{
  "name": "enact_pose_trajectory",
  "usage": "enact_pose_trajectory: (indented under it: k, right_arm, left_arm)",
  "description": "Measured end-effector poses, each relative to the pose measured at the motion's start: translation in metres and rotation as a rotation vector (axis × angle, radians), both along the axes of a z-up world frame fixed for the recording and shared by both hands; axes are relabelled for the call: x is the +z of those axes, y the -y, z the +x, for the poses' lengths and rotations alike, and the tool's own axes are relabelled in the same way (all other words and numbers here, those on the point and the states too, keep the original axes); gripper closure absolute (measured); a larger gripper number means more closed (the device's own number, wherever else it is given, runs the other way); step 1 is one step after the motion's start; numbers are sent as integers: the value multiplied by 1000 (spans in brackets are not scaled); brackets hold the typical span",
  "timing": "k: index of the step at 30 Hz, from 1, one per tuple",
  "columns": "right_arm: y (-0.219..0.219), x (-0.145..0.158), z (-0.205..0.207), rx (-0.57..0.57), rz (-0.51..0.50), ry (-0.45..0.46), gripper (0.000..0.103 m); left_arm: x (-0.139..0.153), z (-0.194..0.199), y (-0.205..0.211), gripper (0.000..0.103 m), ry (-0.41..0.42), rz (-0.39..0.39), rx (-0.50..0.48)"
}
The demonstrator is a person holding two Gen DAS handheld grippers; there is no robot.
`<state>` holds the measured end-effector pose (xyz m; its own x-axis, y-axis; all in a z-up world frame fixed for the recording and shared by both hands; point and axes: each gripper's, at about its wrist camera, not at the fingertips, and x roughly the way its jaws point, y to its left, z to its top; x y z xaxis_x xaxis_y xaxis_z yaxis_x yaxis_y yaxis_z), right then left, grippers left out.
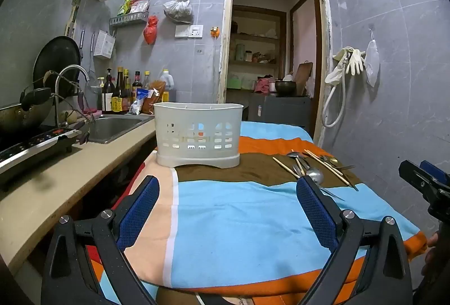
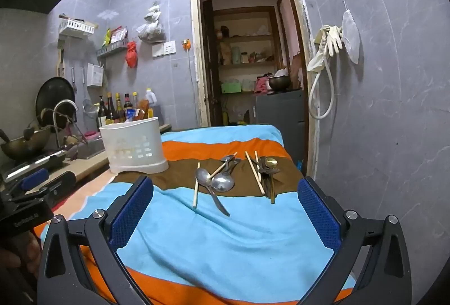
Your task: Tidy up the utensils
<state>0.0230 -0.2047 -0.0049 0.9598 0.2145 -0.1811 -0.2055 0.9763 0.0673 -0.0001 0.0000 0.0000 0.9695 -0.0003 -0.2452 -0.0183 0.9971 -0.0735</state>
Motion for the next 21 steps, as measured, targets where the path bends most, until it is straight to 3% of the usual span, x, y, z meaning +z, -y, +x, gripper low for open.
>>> enact_pose_trajectory:
  k: [21]
  right_arm:
    - [0, 1, -1, 1, 1, -2, 0]
  left_arm:
    - [0, -1, 0, 7, -3, 1, -2]
